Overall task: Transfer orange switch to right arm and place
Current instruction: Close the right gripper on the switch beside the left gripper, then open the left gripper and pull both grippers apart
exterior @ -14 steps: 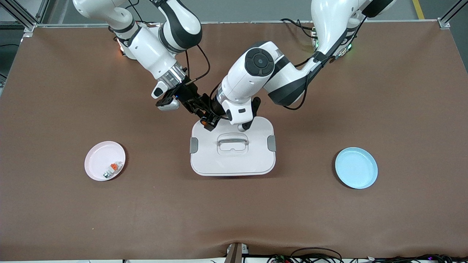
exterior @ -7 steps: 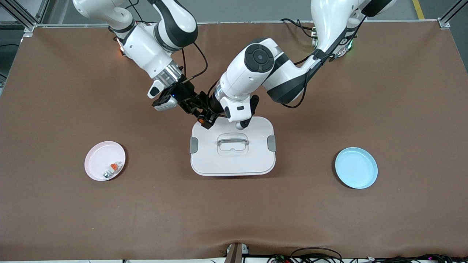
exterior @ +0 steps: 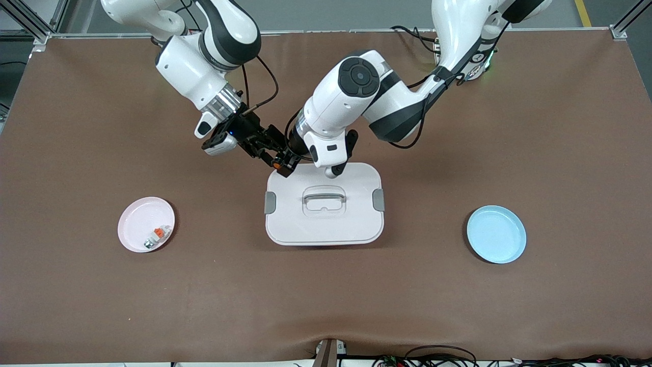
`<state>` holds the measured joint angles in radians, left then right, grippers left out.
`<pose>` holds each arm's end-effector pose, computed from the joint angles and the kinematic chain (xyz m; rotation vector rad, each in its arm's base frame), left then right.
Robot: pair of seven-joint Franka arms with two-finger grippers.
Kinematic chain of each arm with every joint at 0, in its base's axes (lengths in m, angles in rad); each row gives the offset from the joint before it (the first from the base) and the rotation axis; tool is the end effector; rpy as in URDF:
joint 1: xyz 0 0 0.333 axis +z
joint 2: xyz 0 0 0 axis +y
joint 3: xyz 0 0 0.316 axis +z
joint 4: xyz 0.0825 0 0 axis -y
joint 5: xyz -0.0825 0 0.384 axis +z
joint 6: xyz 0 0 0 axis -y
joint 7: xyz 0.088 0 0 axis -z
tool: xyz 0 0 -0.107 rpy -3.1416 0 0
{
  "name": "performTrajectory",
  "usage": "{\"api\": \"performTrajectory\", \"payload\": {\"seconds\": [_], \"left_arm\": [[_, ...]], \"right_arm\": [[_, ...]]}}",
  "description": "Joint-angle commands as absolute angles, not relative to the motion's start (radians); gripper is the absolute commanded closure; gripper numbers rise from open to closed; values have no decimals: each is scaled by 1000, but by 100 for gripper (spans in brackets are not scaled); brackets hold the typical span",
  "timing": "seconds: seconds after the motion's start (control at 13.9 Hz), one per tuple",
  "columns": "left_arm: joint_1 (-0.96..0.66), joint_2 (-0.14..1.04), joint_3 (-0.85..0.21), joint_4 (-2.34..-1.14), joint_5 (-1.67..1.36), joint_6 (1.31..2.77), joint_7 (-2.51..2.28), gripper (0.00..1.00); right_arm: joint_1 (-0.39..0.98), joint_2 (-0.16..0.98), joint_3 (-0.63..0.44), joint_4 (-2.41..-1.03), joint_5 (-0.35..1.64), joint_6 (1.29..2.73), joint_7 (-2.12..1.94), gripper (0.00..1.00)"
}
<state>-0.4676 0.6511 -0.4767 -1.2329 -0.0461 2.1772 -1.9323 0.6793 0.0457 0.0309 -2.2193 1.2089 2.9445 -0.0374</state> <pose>0.5210 -0.5504 0.4556 2.2902 1.4757 -0.3549 0.4596 0.3144 0.4022 -2.3153 0.4413 -0.4176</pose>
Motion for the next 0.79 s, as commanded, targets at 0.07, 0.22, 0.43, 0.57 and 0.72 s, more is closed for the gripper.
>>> {"api": "performTrajectory", "payload": {"seconds": [0.07, 0.22, 0.43, 0.57, 0.72], "left_arm": [[-468, 640, -474, -1209, -69, 2184, -1962, 100], [-466, 640, -476, -1206, -109, 2184, -1954, 100], [-465, 635, -476, -1207, -153, 2184, -1950, 100], [-463, 635, -476, -1207, -172, 2181, -1948, 100], [-465, 635, -476, -1207, -172, 2181, -1950, 100]], "right_arm": [[681, 6, 38, -2260, 1269, 2936, -69, 10], [684, 8, 38, -2260, 1269, 2938, -71, 30], [686, 8, 40, -2260, 1269, 2941, -132, 79], [686, 8, 40, -2260, 1270, 2939, -130, 85], [686, 8, 40, -2260, 1269, 2939, -132, 98]]}}
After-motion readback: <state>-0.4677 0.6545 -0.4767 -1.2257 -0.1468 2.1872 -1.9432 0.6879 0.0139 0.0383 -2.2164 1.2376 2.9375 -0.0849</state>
